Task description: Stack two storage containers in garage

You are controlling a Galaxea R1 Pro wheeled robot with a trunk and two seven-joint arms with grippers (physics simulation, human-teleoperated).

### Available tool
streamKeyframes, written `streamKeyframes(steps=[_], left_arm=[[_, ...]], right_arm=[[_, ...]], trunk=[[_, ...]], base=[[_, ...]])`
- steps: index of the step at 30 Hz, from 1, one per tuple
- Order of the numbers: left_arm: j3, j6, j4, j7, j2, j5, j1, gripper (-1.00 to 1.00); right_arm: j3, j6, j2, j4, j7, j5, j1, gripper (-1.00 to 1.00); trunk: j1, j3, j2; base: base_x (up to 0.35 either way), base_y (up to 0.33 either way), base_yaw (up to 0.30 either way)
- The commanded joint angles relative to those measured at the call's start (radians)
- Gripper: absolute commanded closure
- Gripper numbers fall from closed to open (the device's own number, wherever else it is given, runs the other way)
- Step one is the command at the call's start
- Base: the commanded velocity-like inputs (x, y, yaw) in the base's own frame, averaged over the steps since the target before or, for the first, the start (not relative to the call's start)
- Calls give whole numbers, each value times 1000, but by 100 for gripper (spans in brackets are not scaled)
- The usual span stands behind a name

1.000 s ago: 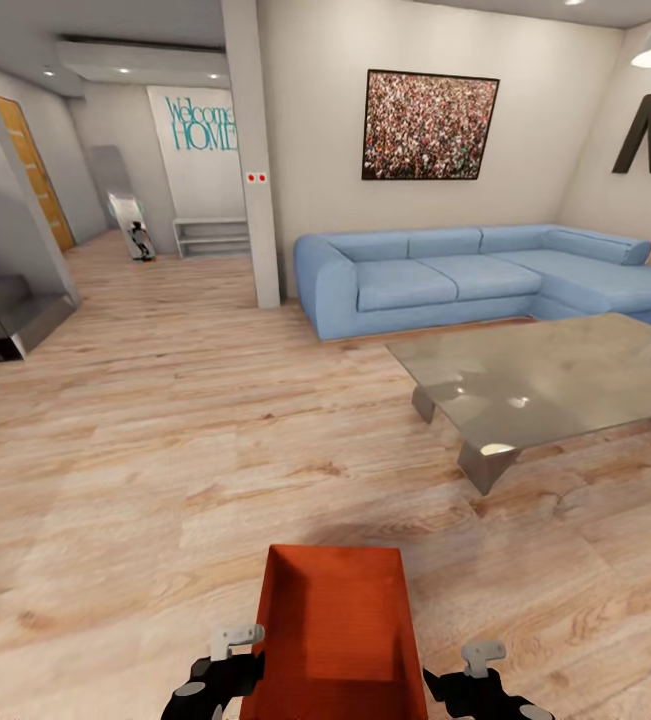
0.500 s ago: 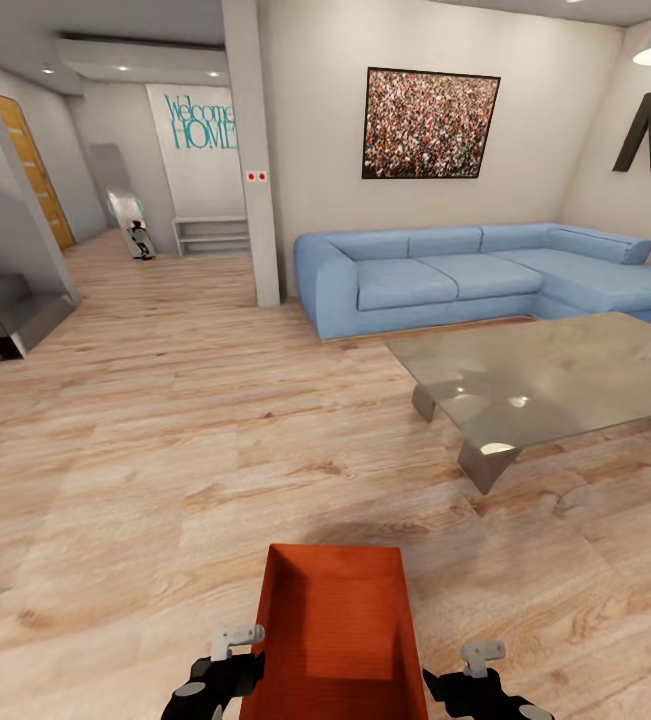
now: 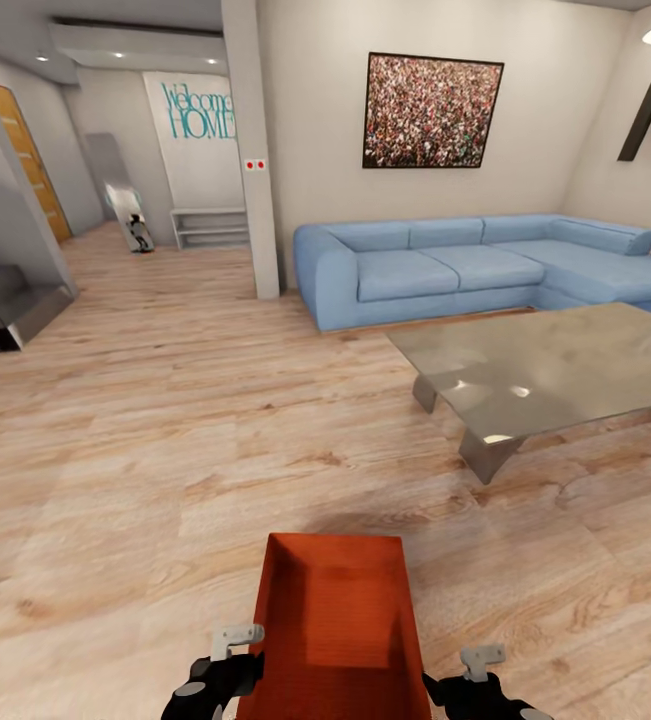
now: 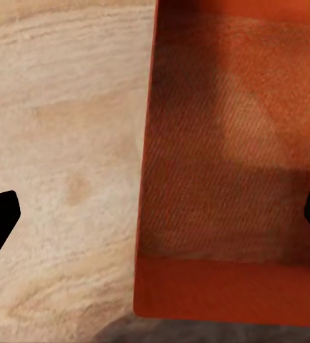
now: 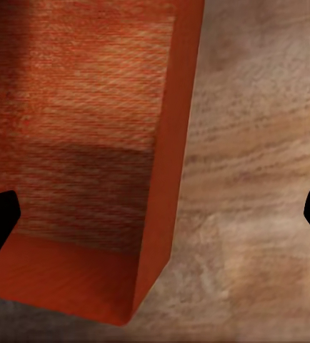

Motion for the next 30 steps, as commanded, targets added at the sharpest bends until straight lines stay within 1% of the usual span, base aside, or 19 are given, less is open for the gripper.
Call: streamKeyframes(steps=[1, 18, 19, 21, 24, 30], left_arm=[[4, 5, -2, -2, -1, -11, 0, -100], [4, 5, -2, -4, -1, -12, 0, -100], [4, 5, -2, -4, -1, -12, 0, -100], [4, 5, -2, -4, -1, -12, 0, -100], [4, 4, -2, -4, -1, -12, 0, -100], [4, 3, -2, -4, -1, -12, 0, -100]], right_arm=[[8, -1, -1, 2, 0, -11, -1, -100], [8, -1, -1, 4, 3, -13, -1, -100], [8, 0, 2, 4, 2, -14, -1, -100], [8, 0, 17, 4, -5, -14, -1, -100], [8, 0, 28, 4, -11, -14, -1, -100], [6, 0, 39, 4, -14, -15, -1, -100]], trunk=[[0, -2, -1], [0, -4, -1], [0, -4, -1], [0, -4, -1], [0, -4, -1], [0, -4, -1]], base=[[0, 0, 0], [0, 0, 0], [0, 0, 0], [0, 0, 0], [0, 0, 0], [0, 0, 0]])
